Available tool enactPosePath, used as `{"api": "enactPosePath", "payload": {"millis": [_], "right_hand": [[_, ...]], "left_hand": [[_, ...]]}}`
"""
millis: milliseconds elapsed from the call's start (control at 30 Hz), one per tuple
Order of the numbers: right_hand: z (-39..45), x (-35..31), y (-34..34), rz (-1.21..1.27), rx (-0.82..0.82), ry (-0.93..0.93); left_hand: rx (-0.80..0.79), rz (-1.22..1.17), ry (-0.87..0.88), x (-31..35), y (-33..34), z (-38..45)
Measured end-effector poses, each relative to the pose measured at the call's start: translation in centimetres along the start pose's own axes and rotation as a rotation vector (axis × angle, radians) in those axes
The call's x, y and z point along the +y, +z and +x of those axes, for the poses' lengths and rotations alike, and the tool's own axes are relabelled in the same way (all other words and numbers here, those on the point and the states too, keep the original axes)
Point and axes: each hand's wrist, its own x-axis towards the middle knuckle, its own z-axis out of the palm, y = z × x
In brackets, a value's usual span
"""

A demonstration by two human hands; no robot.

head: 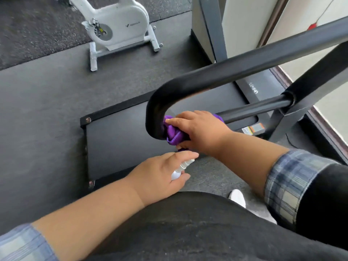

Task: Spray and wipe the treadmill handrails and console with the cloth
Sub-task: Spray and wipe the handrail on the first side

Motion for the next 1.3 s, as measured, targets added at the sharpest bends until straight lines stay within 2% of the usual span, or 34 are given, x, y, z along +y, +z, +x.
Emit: {"api": "enactPosePath", "payload": {"millis": [133,300,467,567,667,800,867,967,1100,1200,1300], "right_hand": [[-3.4,3.9,-1.3,-0.032,0.019,0.112],[-6.1,5.9,-1.7,-0.075,0.048,0.319],[-4.9,3.3,-0.5,-0.002,0.156,0.327],[-3.1,-0.1,0.7,0.049,0.241,0.247],[-0.9,-4.0,1.6,0.259,0.313,0.245],[-0.2,-5.8,0.0,0.969,0.567,0.531],[-0.2,-5.7,-0.4,0.959,0.618,0.569],[0.2,-6.3,0.1,0.714,0.610,0.581],[0.1,-6.7,-0.1,0.774,0.578,0.681],[0.7,-7.9,0.4,0.849,0.571,0.524],[-0.1,-9.1,-0.1,1.095,0.418,0.389]], "left_hand": [[-0.017,-0.011,0.082,-0.9,-0.5,-0.2],[-0.009,-0.052,0.063,-2.8,-1.0,-1.8],[-0.008,-0.057,0.042,-3.7,-1.0,-3.1],[-0.005,-0.049,0.038,-3.5,-1.1,-3.2],[-0.007,-0.027,0.043,-3.2,-1.2,-3.2],[-0.034,0.009,0.039,-3.1,-1.2,-3.6],[-0.028,0.017,0.039,-3.0,-1.2,-3.7],[-0.017,0.024,0.040,-2.9,-1.3,-3.9],[-0.003,0.040,0.040,-2.6,-1.5,-4.2],[0.010,0.036,0.014,-2.7,-1.8,-4.9],[0.023,0.027,-0.008,-2.7,-2.1,-5.5]]}}
